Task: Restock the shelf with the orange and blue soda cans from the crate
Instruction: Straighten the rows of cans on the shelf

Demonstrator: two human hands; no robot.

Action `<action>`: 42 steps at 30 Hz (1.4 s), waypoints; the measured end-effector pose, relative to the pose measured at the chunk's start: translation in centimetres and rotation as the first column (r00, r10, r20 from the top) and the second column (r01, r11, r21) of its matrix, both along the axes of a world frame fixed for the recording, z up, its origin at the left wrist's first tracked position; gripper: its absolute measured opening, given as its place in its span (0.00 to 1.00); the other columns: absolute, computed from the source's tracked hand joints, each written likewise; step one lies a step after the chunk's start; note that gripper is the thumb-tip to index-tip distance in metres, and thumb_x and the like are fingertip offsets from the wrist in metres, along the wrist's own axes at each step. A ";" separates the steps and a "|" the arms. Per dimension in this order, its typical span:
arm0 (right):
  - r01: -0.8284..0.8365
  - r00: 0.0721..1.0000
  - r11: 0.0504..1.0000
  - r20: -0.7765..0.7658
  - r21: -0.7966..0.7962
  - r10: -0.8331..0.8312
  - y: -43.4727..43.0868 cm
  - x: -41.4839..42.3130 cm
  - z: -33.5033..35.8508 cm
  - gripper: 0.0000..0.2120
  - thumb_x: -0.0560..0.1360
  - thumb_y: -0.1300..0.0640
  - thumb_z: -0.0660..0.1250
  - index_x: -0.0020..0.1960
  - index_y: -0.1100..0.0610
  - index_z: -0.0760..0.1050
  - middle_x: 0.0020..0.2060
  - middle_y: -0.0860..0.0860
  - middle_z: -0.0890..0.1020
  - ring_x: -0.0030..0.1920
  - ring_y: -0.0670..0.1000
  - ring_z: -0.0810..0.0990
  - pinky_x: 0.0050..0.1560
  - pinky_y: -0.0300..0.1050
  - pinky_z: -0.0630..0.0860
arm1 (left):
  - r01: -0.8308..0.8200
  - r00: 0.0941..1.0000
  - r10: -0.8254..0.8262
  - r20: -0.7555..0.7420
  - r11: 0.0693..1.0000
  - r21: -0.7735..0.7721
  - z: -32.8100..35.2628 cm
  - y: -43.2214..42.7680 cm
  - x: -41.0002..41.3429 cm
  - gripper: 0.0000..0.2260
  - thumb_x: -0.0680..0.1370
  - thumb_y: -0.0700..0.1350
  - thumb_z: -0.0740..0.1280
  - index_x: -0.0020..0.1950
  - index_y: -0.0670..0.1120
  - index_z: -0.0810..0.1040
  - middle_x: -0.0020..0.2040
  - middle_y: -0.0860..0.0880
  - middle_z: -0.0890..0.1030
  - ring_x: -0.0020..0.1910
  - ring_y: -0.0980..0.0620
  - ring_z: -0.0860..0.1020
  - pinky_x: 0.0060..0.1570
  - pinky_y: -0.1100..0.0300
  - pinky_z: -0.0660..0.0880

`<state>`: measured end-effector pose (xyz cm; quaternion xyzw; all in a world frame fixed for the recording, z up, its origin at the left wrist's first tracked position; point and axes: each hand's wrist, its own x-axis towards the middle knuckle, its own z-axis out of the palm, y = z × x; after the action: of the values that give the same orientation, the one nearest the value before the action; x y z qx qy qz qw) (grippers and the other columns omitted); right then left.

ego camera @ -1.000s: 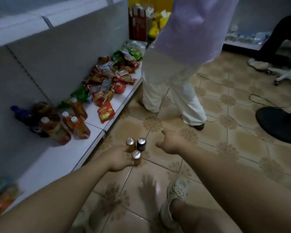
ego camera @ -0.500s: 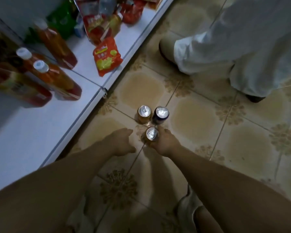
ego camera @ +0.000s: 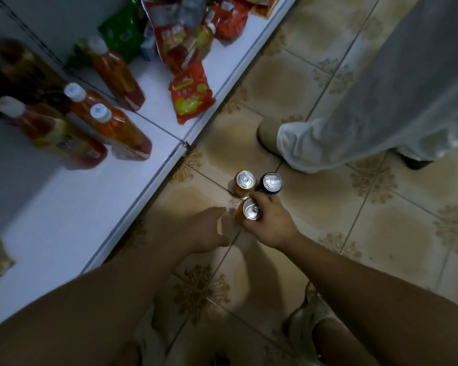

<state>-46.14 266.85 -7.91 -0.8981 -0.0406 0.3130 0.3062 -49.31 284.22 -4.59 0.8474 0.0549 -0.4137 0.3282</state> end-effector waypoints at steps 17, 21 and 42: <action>-0.018 0.923 0.818 0.324 0.574 -0.208 7.9 -9.3 37.3 0.42 0.61 0.44 0.77 0.69 0.39 0.61 0.60 0.45 0.77 0.58 0.46 0.79 0.58 0.48 0.78 | -0.278 0.671 0.585 0.456 0.768 -0.577 32.2 5.4 -11.0 0.29 0.68 0.39 0.77 0.65 0.51 0.70 0.54 0.55 0.80 0.49 0.60 0.80 0.49 0.66 0.77; -0.156 0.887 0.788 0.435 0.596 -0.153 10.6 -12.2 44.5 0.40 0.68 0.50 0.76 0.73 0.44 0.59 0.59 0.46 0.76 0.58 0.48 0.78 0.53 0.43 0.79 | -0.269 0.552 0.620 0.557 0.765 -0.585 39.0 7.5 -15.3 0.30 0.70 0.37 0.75 0.67 0.55 0.66 0.53 0.58 0.78 0.52 0.62 0.79 0.41 0.73 0.74; -0.627 0.776 0.400 0.495 0.668 0.390 33.0 -29.1 56.7 0.33 0.72 0.54 0.73 0.72 0.46 0.60 0.54 0.43 0.73 0.58 0.48 0.75 0.56 0.48 0.74 | -0.829 0.183 0.625 0.759 0.513 -0.223 50.7 23.4 -41.3 0.39 0.70 0.51 0.75 0.76 0.51 0.60 0.71 0.51 0.69 0.69 0.51 0.68 0.65 0.55 0.68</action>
<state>-75.28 299.81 48.83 -0.6319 -0.4920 0.2169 0.5583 -90.61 307.59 46.06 0.8321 0.3581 0.2085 0.3687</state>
